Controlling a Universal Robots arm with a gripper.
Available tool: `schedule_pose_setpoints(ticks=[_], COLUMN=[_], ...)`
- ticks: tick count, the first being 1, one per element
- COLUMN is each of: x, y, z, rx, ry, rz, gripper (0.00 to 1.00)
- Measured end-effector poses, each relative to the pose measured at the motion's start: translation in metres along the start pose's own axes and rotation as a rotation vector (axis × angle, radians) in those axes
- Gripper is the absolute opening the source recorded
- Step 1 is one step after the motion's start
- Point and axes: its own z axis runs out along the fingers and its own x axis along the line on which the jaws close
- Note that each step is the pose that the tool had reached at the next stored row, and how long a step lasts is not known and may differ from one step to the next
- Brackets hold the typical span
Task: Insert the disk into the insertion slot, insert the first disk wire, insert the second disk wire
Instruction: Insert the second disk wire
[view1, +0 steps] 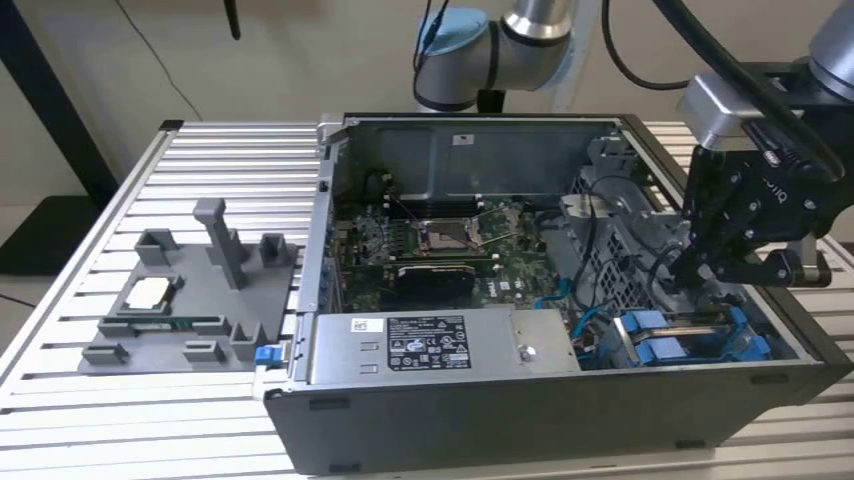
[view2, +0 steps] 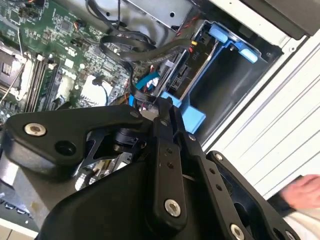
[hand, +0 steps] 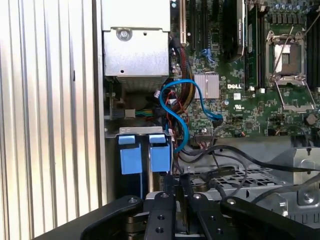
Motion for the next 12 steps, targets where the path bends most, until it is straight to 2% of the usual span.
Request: schedule_pose_setpoints(ticks=[9, 11, 12], x=[0.0, 0.0, 0.0], y=[0.0, 0.0, 0.0], z=[0.0, 0.0, 0.0], rx=[0.0001, 0.0008, 0.0008], ry=[0.0034, 0.0197, 0.0197], rz=[0.0, 0.001, 0.001], gripper=[0.16, 0.16, 0.16])
